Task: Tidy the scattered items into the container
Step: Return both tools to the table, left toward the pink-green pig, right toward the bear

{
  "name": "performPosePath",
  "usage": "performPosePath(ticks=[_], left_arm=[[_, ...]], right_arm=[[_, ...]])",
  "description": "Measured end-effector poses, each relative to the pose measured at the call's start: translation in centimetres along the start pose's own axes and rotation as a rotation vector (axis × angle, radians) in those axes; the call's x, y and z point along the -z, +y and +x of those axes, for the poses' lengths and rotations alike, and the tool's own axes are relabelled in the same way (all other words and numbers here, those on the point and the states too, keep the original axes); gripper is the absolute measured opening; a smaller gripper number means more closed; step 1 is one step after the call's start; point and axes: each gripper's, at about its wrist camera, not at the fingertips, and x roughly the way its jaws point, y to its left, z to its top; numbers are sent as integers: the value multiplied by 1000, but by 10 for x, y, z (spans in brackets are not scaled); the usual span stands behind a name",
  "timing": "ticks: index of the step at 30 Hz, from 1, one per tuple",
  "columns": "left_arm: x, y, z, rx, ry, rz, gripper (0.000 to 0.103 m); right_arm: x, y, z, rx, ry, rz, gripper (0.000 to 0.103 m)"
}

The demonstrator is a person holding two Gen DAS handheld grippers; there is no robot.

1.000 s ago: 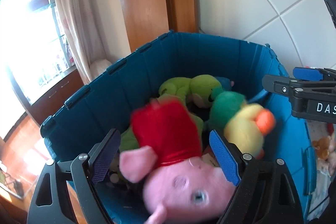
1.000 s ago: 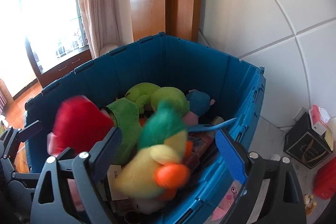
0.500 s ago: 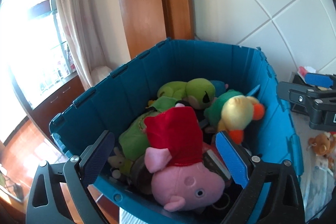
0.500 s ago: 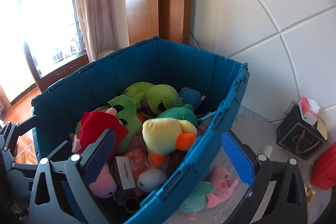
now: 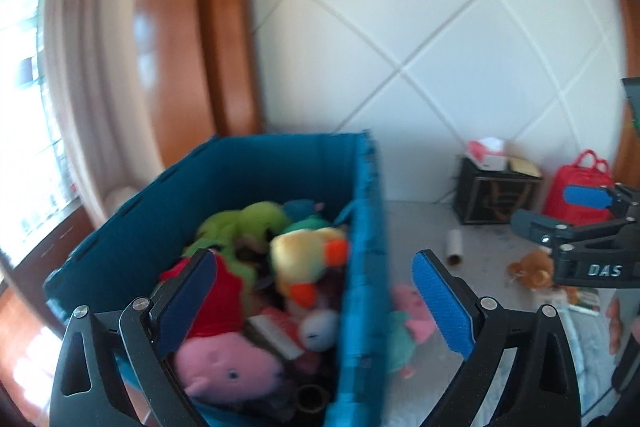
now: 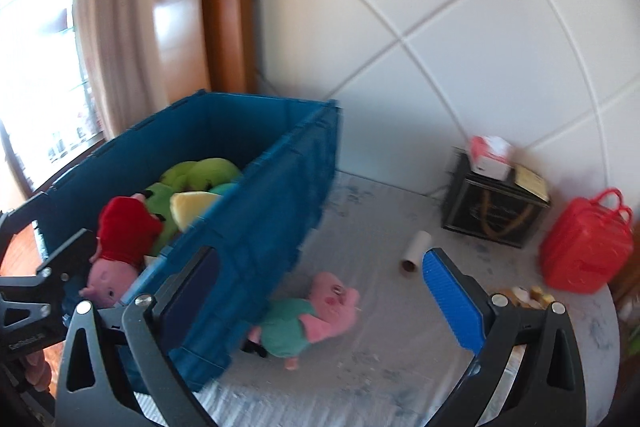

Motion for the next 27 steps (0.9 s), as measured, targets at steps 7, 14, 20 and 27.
performPosePath(ticks=[7, 14, 20, 27], left_arm=[[2, -88, 11, 153, 11, 68, 99], [27, -148, 58, 208, 109, 99, 99], [68, -174, 115, 207, 203, 136, 99], [123, -190, 184, 141, 289, 219, 99]], right_arm=[[40, -84, -20, 98, 38, 86, 103], [83, -175, -18, 185, 114, 191, 103], [136, -242, -5, 276, 198, 280, 103], [208, -314, 17, 359, 318, 392, 103]])
